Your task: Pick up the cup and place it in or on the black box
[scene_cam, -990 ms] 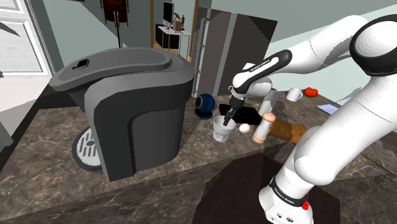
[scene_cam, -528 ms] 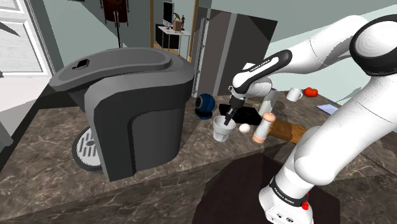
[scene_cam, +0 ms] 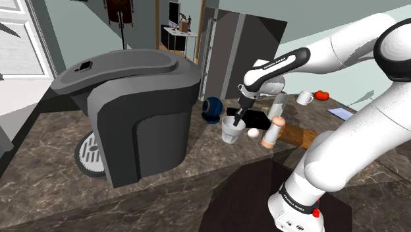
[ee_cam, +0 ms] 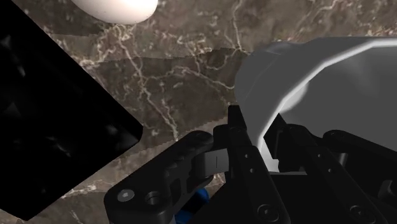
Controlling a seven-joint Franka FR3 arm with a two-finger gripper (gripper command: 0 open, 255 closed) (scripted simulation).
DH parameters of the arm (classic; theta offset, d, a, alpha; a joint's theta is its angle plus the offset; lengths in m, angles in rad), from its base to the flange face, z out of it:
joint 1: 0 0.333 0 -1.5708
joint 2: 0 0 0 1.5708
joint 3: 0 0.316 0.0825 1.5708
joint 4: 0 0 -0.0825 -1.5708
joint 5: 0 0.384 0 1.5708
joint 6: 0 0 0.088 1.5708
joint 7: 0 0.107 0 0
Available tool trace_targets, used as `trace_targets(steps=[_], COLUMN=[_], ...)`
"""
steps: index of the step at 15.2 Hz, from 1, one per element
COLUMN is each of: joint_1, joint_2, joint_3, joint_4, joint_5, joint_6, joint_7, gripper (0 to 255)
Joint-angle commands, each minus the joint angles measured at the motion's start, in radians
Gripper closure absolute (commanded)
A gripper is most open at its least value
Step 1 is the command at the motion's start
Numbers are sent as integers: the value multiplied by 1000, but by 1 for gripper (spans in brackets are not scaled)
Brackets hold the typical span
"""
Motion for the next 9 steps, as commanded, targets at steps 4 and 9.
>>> trace_targets(steps=[4, 9], joint_1=[-12, -21], joint_2=[-54, -99], joint_3=[15, 29], joint_4=[28, 62], joint_5=[-30, -51], joint_6=[-76, -152], joint_7=[35, 61], gripper=[255, 255])
